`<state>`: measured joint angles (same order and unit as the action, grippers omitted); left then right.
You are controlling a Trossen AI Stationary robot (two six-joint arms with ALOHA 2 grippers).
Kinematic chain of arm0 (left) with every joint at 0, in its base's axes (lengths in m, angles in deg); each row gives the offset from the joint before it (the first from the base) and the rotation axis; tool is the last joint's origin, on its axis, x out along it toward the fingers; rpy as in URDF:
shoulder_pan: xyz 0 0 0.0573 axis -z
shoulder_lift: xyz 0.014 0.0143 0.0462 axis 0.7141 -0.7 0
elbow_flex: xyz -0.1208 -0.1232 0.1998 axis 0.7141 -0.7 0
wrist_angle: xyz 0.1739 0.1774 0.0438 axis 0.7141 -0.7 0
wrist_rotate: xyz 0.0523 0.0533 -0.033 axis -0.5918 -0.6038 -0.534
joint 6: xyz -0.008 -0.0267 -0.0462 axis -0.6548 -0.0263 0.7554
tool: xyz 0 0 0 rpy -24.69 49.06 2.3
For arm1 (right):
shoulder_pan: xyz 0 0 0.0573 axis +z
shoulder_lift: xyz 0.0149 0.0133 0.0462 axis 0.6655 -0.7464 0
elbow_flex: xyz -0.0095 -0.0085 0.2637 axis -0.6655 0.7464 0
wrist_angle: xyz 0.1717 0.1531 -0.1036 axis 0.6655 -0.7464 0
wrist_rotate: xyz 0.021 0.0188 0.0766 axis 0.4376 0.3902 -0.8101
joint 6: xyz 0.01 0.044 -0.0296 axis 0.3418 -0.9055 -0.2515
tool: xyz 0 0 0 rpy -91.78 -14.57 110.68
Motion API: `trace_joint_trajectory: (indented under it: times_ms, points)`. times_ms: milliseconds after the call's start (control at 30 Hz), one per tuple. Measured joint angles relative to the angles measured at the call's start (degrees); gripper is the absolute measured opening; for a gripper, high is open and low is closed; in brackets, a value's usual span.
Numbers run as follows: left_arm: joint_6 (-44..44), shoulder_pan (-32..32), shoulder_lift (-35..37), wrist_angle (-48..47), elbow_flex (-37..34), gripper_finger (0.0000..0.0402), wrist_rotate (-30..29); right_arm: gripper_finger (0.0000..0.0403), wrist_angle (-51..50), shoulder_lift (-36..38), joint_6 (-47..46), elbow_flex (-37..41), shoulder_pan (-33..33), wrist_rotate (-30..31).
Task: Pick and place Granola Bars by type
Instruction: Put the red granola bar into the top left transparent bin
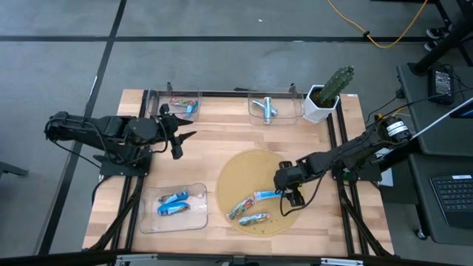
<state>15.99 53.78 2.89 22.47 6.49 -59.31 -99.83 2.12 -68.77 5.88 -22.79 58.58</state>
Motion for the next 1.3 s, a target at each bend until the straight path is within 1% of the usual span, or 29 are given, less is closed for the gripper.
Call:
trace_joint_trajectory:
  times_ms: [67,200,300,533,667,767,833,933,1200,1300]
  points:
    - [0.0,0.0,0.0,0.0,0.0,0.0164,0.0,0.0272,0.7,0.0,-0.1,0.0,0.3,0.7]
    - [0.0,0.0,0.0,0.0,0.0,0.0164,-0.5,0.0272,3.4,-0.1,-0.1,0.0,0.9,4.8]
    - [0.1,0.0,0.0,0.0,0.0,0.0164,-0.7,0.0272,4.4,-1.2,-0.1,0.0,0.9,4.9]
    - [0.1,0.0,0.0,0.0,0.0,0.0164,-0.8,0.0271,4.8,-6.7,1.4,0.0,0.9,4.6]
    - [0.1,0.0,0.0,0.0,0.0,0.0164,-0.8,0.0271,5.5,-7.6,1.7,-0.2,0.7,6.3]
    - [0.1,0.0,0.0,0.0,0.0,0.0164,-0.8,0.0262,4.8,-6.8,1.6,-0.1,0.7,8.2]
    - [0.1,0.0,0.0,0.0,0.0,0.0164,-0.8,0.0246,4.8,-6.1,1.6,0.0,0.7,8.5]
    - [0.1,0.0,0.0,0.0,0.0,0.0164,-0.8,0.0207,5.3,-5.1,1.6,0.0,0.7,8.6]
    - [0.2,0.0,0.0,0.0,0.0,0.0164,-0.8,0.0064,5.4,-4.6,3.0,0.0,0.7,8.5]
    - [0.2,0.0,0.0,0.0,0.0,0.0164,-0.8,0.0020,4.2,-4.2,3.3,-0.5,0.7,8.7]
